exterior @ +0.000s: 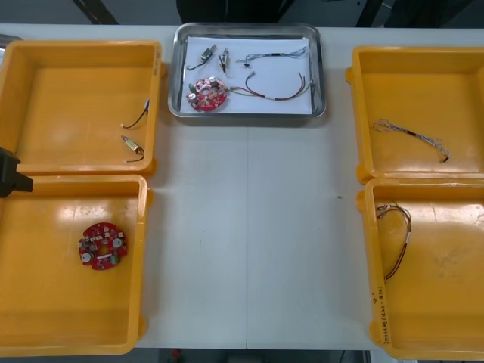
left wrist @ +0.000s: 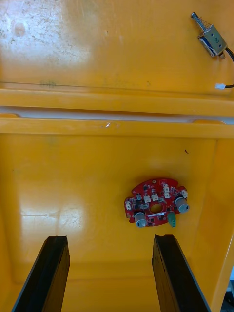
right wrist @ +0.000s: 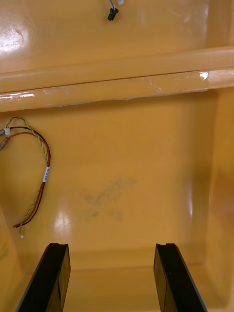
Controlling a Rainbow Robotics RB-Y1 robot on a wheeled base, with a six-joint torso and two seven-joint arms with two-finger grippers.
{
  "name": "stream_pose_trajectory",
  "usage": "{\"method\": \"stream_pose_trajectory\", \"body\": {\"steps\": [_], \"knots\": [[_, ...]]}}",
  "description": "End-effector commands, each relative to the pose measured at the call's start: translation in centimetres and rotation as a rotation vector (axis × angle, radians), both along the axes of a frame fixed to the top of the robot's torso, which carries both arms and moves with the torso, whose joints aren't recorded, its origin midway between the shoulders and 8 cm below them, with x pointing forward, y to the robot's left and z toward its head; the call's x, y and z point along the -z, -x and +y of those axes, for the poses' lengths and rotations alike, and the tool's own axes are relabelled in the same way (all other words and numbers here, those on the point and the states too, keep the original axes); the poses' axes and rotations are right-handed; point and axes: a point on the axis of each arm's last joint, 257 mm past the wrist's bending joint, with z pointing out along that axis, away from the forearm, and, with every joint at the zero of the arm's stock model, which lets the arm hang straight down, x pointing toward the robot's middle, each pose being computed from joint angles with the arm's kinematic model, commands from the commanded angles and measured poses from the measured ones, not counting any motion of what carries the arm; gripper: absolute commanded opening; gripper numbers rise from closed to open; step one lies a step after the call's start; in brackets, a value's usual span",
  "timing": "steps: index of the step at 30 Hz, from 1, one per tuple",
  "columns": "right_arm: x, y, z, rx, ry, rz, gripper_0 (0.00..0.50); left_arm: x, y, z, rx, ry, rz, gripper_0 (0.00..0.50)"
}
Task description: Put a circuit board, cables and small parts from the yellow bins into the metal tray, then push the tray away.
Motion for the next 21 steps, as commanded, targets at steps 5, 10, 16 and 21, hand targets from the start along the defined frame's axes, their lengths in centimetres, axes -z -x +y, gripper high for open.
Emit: {"method": "stream_pose_trajectory", "body": {"steps": [5, 10, 16, 21], "knots": [[-0.75, 0.41, -1.15, -0.022, 0.047, 0.003, 0.5, -1.45, 0.38, 1.54, 0.086, -0.104, -0.026, 0.5], [-0.75, 0.41, -1.15, -0.022, 0.047, 0.003, 0.5, -1.45, 0.38, 1.54, 0.086, -0.104, -0.026, 0.5], [-0.75, 0.41, -1.15, -0.022, 0.047, 0.003, 0.5, -1.45, 0.38, 1.54, 0.086, -0.104, -0.026, 0.5], [-0.75, 0.41, -1.15, -0.022, 0.047, 0.003, 0.5, -1.45, 0.38, 1.54, 0.086, -0.104, -0.026, 0.5]]}}
